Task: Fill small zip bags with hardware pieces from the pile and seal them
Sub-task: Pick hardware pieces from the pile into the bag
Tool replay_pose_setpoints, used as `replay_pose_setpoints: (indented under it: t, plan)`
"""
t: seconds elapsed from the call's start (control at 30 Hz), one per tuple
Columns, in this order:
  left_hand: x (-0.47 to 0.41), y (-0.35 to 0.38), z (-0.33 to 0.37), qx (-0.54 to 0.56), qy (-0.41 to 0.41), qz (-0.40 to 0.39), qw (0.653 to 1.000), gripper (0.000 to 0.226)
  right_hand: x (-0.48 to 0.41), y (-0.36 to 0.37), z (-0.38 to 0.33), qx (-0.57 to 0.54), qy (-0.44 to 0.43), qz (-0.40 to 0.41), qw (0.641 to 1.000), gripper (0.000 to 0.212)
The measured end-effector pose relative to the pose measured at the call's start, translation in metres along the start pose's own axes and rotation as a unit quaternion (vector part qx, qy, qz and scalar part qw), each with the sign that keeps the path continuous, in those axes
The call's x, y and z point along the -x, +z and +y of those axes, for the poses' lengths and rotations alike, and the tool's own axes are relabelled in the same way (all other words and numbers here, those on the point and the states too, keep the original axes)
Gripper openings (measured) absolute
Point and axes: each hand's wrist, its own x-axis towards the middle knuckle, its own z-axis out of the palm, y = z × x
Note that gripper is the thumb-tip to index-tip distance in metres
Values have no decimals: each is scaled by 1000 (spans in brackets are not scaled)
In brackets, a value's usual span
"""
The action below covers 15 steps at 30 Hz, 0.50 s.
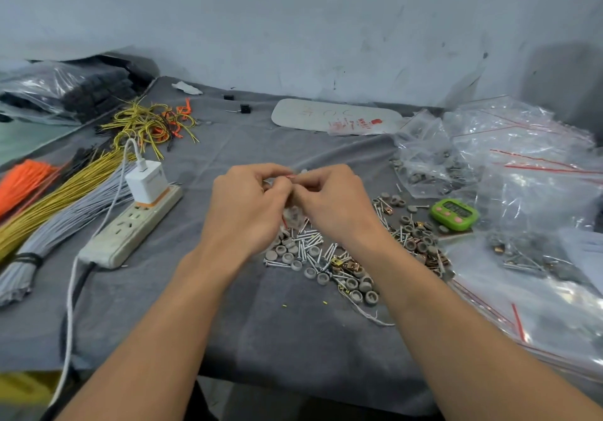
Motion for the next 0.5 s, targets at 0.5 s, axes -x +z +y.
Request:
replay_pose_setpoints:
  t: [0.5]
  plan:
    - [0, -5, -1, 13, -10, 33, 999, 29, -5, 7, 39, 375, 58, -185, 907, 23]
